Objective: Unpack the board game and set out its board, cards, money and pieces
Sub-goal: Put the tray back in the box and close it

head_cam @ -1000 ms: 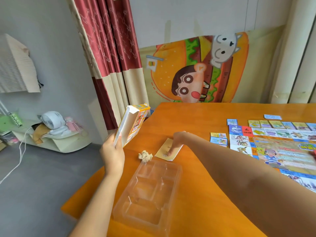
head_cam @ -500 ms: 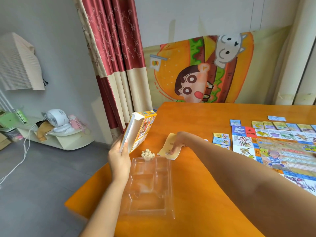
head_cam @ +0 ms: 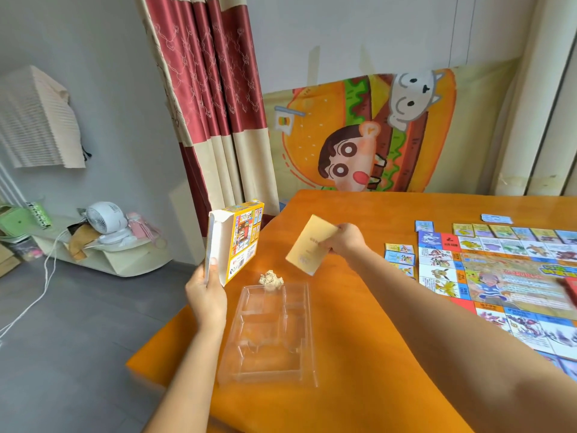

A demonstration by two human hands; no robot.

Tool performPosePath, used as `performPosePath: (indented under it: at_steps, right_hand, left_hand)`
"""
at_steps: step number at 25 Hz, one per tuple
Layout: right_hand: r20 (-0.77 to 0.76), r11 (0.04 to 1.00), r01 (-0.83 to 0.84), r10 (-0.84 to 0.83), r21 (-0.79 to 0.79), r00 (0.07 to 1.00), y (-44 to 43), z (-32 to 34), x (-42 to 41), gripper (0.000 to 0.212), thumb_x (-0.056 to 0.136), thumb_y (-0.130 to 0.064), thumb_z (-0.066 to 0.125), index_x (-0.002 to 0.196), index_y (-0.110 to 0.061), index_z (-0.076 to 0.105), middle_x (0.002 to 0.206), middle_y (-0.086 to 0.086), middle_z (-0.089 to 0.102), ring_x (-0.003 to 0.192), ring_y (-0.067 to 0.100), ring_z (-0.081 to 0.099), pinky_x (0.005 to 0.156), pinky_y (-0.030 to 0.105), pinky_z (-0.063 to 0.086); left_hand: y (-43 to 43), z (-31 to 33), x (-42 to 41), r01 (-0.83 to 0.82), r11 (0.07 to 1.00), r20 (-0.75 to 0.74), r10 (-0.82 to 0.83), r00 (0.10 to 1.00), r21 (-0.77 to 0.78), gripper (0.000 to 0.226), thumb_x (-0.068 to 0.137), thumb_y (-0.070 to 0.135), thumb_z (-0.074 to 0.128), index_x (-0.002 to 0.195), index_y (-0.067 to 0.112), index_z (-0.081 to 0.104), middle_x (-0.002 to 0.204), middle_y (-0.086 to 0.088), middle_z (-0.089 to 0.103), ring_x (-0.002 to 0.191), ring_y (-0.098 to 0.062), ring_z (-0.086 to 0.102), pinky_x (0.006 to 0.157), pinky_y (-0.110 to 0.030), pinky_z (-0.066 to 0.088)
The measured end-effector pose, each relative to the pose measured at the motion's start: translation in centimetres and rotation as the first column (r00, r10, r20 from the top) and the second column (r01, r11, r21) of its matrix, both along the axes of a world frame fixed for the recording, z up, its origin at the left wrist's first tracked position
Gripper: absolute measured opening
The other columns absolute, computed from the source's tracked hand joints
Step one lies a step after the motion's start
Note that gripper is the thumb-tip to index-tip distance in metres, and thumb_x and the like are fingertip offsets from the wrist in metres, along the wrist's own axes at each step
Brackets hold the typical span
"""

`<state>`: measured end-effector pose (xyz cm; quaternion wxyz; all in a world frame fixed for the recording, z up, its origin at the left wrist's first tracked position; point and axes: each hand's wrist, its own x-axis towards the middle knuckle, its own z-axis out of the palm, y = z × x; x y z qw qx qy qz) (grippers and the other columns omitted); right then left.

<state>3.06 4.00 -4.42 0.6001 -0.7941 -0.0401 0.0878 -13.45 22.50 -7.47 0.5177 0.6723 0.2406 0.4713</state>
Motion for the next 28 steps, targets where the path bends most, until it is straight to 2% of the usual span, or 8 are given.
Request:
performPosePath:
  at_steps: [4, 7, 11, 14, 18, 21, 25, 28]
  right_hand:
    - [0.004, 0.964, -0.121, 0.123, 0.235, 0.992, -1.4, 1.5, -2.1, 0.016, 0.081, 0.000, 0.069, 0.094, -0.008, 0.065, 0.101, 0.009, 0.067, 0.094, 0.023, 0.060, 0.072, 0.025, 0.050]
    - [0.062, 0.891, -0.408, 0.404, 0.198, 0.913, -2.2, 3.1, -3.5, 0.014, 0.084, -0.002, 0.065, 0.081, -0.014, 0.069, 0.095, 0.007, 0.067, 0.086, 0.018, 0.055, 0.072, 0.025, 0.040]
    - [0.204, 0.796, -0.583, 0.605, -0.162, 0.770, -1.5, 4.7, -5.0, 0.011, 0.090, 0.003, 0.050, 0.090, -0.005, 0.058, 0.088, 0.007, 0.055, 0.080, 0.014, 0.050, 0.070, 0.025, 0.040]
    - [0.276, 0.596, -0.568, 0.788, -0.568, 0.551, 0.7, 5.7, -7.0, 0.029, 0.083, 0.007, 0.041, 0.084, -0.012, 0.063, 0.083, -0.001, 0.057, 0.077, 0.012, 0.050, 0.071, 0.025, 0.041]
    - [0.161, 0.282, -0.460, 0.945, -0.842, 0.284, 5.1, 4.4, -10.5, 0.030, 0.077, 0.001, 0.043, 0.068, -0.019, 0.062, 0.080, 0.002, 0.063, 0.083, 0.023, 0.054, 0.081, 0.036, 0.046]
    - [0.101, 0.171, -0.441, 0.979, -0.881, 0.177, 6.5, 2.2, -12.3, 0.028, 0.079, 0.003, 0.044, 0.073, -0.011, 0.067, 0.091, 0.009, 0.065, 0.096, 0.025, 0.051, 0.084, 0.030, 0.036]
    - [0.116, 0.228, -0.683, 0.972, -0.694, 0.206, 4.9, 1.5, -13.2, 0.048, 0.067, 0.013, 0.032, 0.085, -0.012, 0.070, 0.100, 0.007, 0.062, 0.100, 0.024, 0.055, 0.092, 0.035, 0.044]
    - [0.164, 0.457, -0.735, 0.884, -0.501, 0.438, 3.3, 1.5, -12.9, 0.052, 0.067, 0.015, 0.031, 0.085, -0.016, 0.069, 0.102, 0.005, 0.067, 0.096, 0.015, 0.057, 0.083, 0.024, 0.044]
  left_hand:
    - [-1.4, -0.6, 0.2, -0.003, 0.997, 0.003, 0.003, 1.000, -0.073, 0.037, 0.099, 0.023, 0.047, 0.109, -0.008, 0.063, 0.103, -0.023, 0.066, 0.100, -0.037, 0.062, 0.072, -0.028, 0.044]
    - [-2.7, -0.3, 0.1, 0.028, 0.996, 0.030, -0.025, 0.999, -0.088, 0.035, 0.099, 0.023, 0.047, 0.111, -0.005, 0.064, 0.104, -0.020, 0.066, 0.099, -0.033, 0.062, 0.074, -0.029, 0.046]
    - [-3.1, 1.0, -0.6, 0.015, 0.997, 0.068, -0.010, 0.998, -0.070, 0.032, 0.099, 0.019, 0.046, 0.115, -0.003, 0.063, 0.105, -0.014, 0.065, 0.094, -0.023, 0.061, 0.071, -0.016, 0.045]
    - [-2.1, 2.1, -1.2, -0.006, 1.000, 0.109, 0.006, 0.994, -0.005, 0.028, 0.099, 0.012, 0.046, 0.118, -0.001, 0.063, 0.104, -0.005, 0.062, 0.095, -0.019, 0.057, 0.062, 0.002, 0.038]
    - [0.1, 2.3, -2.0, -0.020, 0.992, 0.075, 0.011, 0.997, 0.121, 0.028, 0.098, 0.015, 0.047, 0.118, 0.003, 0.064, 0.111, -0.008, 0.065, 0.103, -0.019, 0.060, 0.080, -0.013, 0.042]
    - [1.1, 2.0, -2.8, -0.039, 0.978, 0.051, 0.029, 0.998, 0.207, 0.026, 0.099, 0.014, 0.047, 0.114, 0.003, 0.065, 0.108, -0.006, 0.065, 0.103, -0.022, 0.060, 0.081, -0.017, 0.041]
    - [1.7, 0.5, -3.1, -0.038, 0.977, -0.008, 0.041, 0.999, 0.212, 0.029, 0.098, 0.014, 0.047, 0.119, 0.001, 0.063, 0.116, -0.016, 0.064, 0.111, -0.028, 0.058, 0.092, -0.032, 0.043]
    - [1.0, -0.6, -2.9, -0.028, 0.985, -0.026, 0.033, 0.999, 0.172, 0.029, 0.097, 0.009, 0.048, 0.121, 0.000, 0.062, 0.120, -0.017, 0.062, 0.114, -0.028, 0.057, 0.096, -0.036, 0.044]
